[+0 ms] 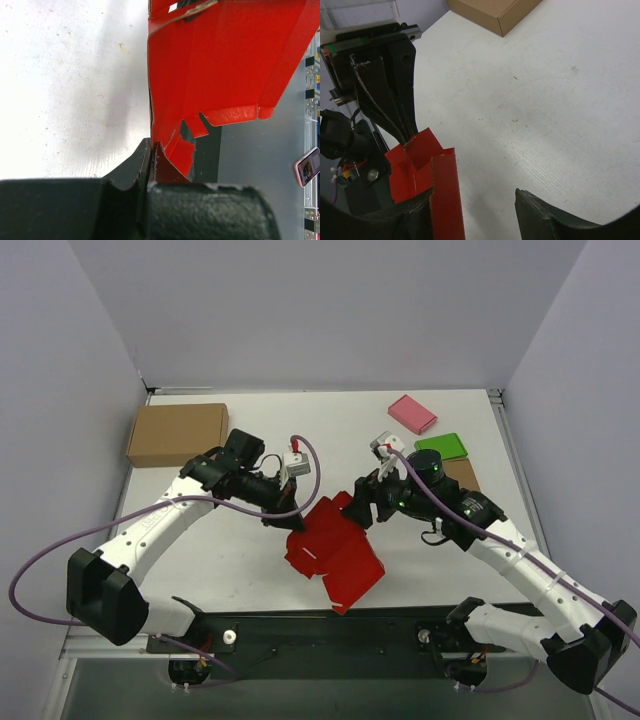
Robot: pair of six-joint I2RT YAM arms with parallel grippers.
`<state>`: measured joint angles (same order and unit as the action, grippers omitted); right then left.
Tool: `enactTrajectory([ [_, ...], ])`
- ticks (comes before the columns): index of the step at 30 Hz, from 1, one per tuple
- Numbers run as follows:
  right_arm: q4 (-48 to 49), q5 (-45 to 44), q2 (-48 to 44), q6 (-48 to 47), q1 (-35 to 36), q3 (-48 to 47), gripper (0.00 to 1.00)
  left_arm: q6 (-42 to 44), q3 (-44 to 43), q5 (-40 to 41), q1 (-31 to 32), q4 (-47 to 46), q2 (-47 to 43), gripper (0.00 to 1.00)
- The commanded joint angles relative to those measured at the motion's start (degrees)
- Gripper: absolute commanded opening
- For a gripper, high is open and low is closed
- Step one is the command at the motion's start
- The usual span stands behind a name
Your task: Fold the paper box
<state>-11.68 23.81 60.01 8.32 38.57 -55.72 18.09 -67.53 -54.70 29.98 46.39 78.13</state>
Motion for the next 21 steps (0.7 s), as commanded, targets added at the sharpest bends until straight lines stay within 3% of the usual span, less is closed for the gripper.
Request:
enactTrajectory([
  [1,-0.27,8.26,0.90,0.47,-1.91,-3.78,0.56,1.86,-0.76,-2.87,0.43,0.63,-2.01,0.00],
  [5,-2.11,12.92,1.69,0.47,-2.62,-5.09,0.29,2.22,-0.59,-2.52,0.43,0.72,-2.45,0.00],
  [11,-4.31,11.96,1.08,-0.67,-2.71,-4.40,0.00,2.04,-0.59,-0.77,0.43,-0.33,-3.24,0.00],
  [12,-4.31,11.44,0.99,-0.58,-2.71,-4.04,0.00,0.74,-0.59,2.11,0.35,-1.82,-3.42,0.06],
  [13,-3.70,8.91,0.73,-0.06,-2.71,-3.26,0.00,-0.15,-0.50,4.40,0.26,-2.87,-4.12,0.31],
  [16,1.98,2.58,-1.29,4.23,-2.71,0.94,0.00,-6.47,1.07,18.10,-1.58,-10.24,-7.27,0.67],
  [19,11.11,-4.81,-3.49,8.37,-2.53,5.61,0.00,-13.76,4.50,24.53,-7.98,-19.82,-12.10,0.71],
  [20,14.29,-8.48,-4.45,10.30,-2.18,8.85,0.00,-15.61,5.47,25.25,-10.01,-22.11,-13.43,0.88],
  [21,17.02,-9.65,-4.81,11.10,-2.09,10.36,0.00,-19.45,7.56,26.04,-13.59,-25.96,-14.83,0.89],
])
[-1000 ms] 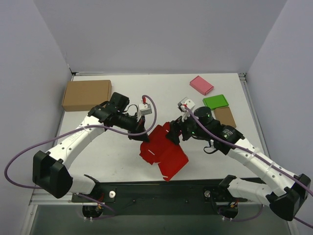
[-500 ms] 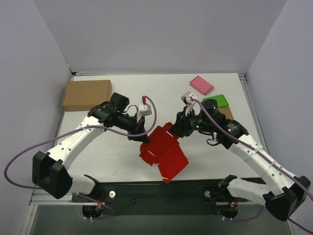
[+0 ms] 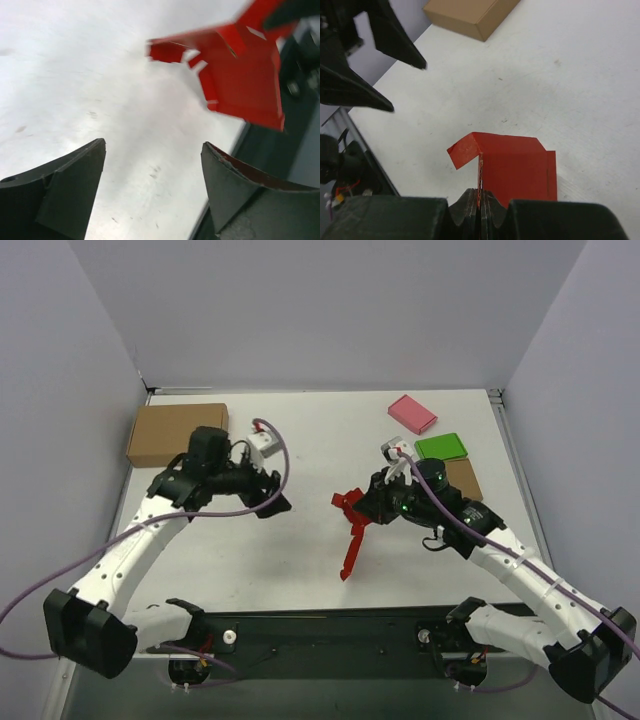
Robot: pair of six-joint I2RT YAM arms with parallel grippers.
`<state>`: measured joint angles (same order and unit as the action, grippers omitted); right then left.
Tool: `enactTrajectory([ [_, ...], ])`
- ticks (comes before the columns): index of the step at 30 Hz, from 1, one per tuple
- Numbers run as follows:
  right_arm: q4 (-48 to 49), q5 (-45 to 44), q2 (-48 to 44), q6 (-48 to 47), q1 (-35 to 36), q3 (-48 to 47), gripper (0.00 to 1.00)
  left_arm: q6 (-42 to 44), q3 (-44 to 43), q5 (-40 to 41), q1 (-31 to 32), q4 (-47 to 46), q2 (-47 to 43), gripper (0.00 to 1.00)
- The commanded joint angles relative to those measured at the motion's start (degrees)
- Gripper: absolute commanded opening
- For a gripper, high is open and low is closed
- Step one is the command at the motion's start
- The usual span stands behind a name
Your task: Fold the paper box
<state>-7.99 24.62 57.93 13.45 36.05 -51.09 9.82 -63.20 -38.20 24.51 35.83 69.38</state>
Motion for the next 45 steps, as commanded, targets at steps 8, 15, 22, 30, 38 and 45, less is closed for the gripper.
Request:
enactTrajectory([
  [8,35.75,-12.14,-4.58,10.89,1.39,12.77,0.00,-30.61,16.78,2.70,-11.07,-29.23,-15.77,0.91],
  [15,43.84,-9.60,-6.78,13.17,1.56,12.95,0.00,-43.03,27.68,0.06,-11.07,-43.37,-18.76,0.91],
  [22,48.07,-3.71,-8.71,15.99,1.57,12.42,0.00,-52.27,30.33,-4.95,-11.07,-55.16,-16.83,0.91],
  [30,48.15,2.09,-11.17,18.71,1.48,11.98,0.00,-58.86,32.35,-7.60,-10.45,-65.27,-15.25,0.91],
  [38,47.80,2.98,-13.19,20.12,1.56,12.16,0.00,-60.36,33.41,-5.76,-5.28,-69.32,-12.52,0.91],
  [45,47.80,3.06,-13.90,20.47,1.74,12.24,0.00,-61.24,32.70,-3.47,0.36,-72.48,-8.31,0.83],
])
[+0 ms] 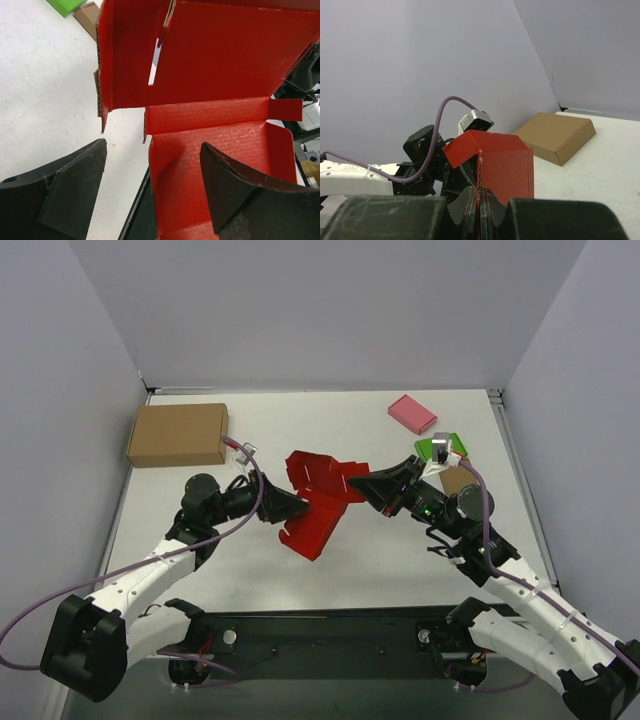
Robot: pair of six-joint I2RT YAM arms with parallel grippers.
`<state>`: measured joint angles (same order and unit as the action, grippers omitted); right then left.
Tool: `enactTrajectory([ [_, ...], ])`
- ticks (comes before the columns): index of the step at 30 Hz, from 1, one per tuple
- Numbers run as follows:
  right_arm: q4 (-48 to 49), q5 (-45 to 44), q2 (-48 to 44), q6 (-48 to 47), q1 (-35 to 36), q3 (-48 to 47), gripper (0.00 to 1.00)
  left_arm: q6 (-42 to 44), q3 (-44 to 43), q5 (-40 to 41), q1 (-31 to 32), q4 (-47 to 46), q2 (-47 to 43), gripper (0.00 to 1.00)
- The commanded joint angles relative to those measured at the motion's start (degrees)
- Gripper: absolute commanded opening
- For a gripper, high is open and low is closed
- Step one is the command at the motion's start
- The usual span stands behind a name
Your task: Fold the paper box
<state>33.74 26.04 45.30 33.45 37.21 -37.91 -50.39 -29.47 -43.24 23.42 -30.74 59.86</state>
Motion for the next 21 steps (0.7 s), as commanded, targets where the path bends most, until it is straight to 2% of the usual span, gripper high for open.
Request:
enactTrajectory([
  [1,6.08,1.64,-1.44,0.47,0.58,-0.85,0.00,-1.20,-0.94,1.93,1.54,-6.34,1.40,0.82],
  [6,5.90,1.56,-1.88,0.56,0.58,-0.67,0.00,-3.66,-0.23,1.85,2.07,-10.56,3.77,0.70],
  [13,5.55,1.73,-2.06,0.39,0.67,-0.58,0.00,-6.21,-0.15,1.67,2.68,-15.57,6.50,0.59],
  [15,5.46,1.73,-1.97,0.47,0.67,-0.58,0.00,-6.30,-0.32,1.67,2.68,-16.10,6.94,0.46],
  [18,5.29,1.82,-1.70,0.39,0.76,-0.59,0.00,-5.77,-0.50,1.41,2.68,-16.28,7.12,0.36],
  [19,5.03,1.38,-1.79,-0.05,0.76,-0.59,0.00,-5.51,-0.32,1.50,2.68,-16.37,7.03,0.26],
  [21,3.27,0.68,-1.79,-0.84,0.67,-0.50,0.00,-4.98,0.29,1.58,2.68,-16.37,6.33,0.17],
])
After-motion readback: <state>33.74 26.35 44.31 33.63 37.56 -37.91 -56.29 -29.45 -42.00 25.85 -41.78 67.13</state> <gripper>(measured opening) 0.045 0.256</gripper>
